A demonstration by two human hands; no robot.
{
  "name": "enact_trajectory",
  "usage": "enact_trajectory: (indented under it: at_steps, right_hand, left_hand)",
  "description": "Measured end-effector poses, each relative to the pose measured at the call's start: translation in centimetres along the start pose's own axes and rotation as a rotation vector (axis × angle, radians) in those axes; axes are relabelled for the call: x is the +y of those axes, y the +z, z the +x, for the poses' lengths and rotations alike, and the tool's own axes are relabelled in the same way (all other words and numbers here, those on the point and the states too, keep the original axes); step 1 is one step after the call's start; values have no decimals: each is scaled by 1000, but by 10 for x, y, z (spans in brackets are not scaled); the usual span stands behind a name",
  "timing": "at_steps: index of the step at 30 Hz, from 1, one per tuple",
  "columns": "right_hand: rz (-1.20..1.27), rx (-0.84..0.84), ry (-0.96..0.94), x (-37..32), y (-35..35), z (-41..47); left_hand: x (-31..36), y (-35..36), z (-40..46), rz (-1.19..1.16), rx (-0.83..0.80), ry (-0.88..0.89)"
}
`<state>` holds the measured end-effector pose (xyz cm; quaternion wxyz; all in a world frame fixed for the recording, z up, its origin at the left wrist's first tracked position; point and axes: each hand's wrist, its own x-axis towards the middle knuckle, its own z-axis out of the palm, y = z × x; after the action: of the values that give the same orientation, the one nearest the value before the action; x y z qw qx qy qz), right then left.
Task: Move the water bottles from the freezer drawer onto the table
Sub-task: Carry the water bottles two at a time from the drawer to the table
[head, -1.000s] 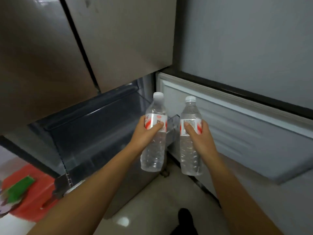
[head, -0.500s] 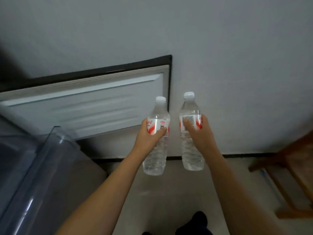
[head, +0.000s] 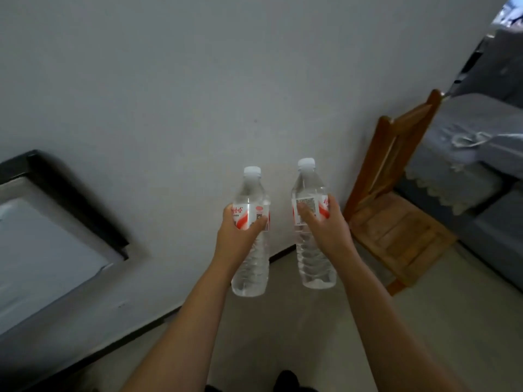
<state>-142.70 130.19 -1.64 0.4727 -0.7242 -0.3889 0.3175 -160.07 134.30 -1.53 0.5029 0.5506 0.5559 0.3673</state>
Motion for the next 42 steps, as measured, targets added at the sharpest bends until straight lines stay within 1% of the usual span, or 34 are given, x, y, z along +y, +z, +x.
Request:
enact_trajectory:
  at_steps: [4, 6, 8, 14, 18, 21, 23, 27, 29, 33, 37, 41, 42]
  right_hand:
    - [62, 145, 73, 20, -49, 17]
    - [95, 239, 104, 34, -81, 21]
    - [99, 297, 119, 42, -105, 22]
    - [146, 529, 169, 69, -180, 36]
    - [189, 711, 202, 79, -226, 48]
    - [205, 854, 235, 84, -252, 50]
    - [221, 951, 261, 92, -265, 47]
    - [178, 1157, 335, 110, -297, 28]
    - [195, 1216, 370, 121, -314, 17]
    - [185, 1340, 415, 147, -358, -6]
    - [200, 1400, 444, 180, -415, -31]
    - [225, 1432, 443, 209, -484, -64]
    - [212, 1452, 443, 218, -512, -79]
  left_hand:
    - [20, 61, 25, 58, -130, 64]
    - [31, 101, 37, 90, -229, 87]
    - [40, 132, 45, 102, -305, 103]
    - [64, 239, 68, 149, -610, 198]
    - [87, 314, 81, 168, -850, 272]
    - [104, 360, 79, 174, -968, 325]
    - [108, 387, 72, 185, -1053, 322]
    - [116, 437, 42, 203, -1212, 312]
    - [113, 463, 25, 202, -1284, 294]
    - [113, 516, -16, 230, -1370, 335]
    - [116, 578, -66, 263, -1432, 370]
    - [122, 646, -129, 268, -1471, 366]
    - [125, 670, -155, 266, -1483, 373]
